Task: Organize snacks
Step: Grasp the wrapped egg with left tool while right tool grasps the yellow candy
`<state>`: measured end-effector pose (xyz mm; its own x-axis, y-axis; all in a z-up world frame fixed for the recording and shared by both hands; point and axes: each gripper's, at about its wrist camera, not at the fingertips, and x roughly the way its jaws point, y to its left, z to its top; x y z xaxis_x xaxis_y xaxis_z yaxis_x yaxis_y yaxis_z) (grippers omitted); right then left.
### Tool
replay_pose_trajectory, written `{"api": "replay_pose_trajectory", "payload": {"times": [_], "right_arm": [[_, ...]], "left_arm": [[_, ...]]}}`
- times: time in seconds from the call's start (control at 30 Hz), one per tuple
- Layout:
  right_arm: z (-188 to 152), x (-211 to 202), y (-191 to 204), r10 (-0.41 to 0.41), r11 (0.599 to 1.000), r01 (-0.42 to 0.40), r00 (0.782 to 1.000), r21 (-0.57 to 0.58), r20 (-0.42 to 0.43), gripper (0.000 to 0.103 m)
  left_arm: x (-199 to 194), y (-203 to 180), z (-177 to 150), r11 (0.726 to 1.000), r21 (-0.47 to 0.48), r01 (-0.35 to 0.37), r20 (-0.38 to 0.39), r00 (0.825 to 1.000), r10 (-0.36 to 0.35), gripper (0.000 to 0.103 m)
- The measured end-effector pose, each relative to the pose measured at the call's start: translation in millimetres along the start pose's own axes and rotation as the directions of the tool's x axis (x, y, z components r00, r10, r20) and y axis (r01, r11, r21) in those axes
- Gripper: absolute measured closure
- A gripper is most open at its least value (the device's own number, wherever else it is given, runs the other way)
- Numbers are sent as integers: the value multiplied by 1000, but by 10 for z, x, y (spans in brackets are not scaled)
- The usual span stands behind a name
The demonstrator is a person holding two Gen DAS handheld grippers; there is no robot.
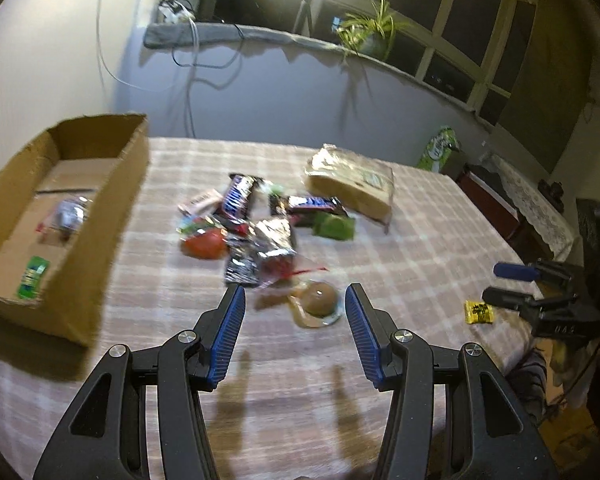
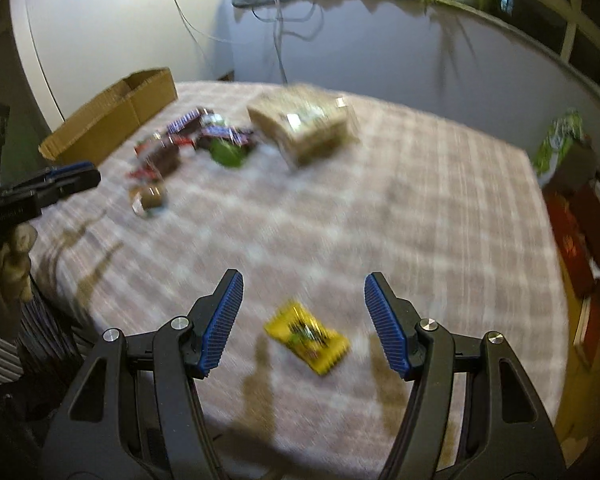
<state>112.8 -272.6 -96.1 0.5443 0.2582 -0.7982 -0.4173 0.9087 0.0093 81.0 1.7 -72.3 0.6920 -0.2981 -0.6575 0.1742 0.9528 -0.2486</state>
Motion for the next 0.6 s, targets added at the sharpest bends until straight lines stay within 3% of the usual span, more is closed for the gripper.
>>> {"api": "replay_pose_trajectory", "payload": {"times": [0.2, 0.47, 0.6], "right_arm": [[-152, 119, -28, 7, 999, -8, 999, -32, -37, 45], [-171, 178, 25, 24, 997, -27, 999, -76, -43, 52], [-177, 172, 27, 35, 995, -39, 998, -89, -44, 57]], "left_arm": [[172, -86, -34, 1000, 3, 11, -46, 999, -11, 56], [395, -135, -19, 1000, 25, -12, -91, 996, 14, 66], [483, -174, -12, 998, 53, -29, -104, 994, 34, 66]]}}
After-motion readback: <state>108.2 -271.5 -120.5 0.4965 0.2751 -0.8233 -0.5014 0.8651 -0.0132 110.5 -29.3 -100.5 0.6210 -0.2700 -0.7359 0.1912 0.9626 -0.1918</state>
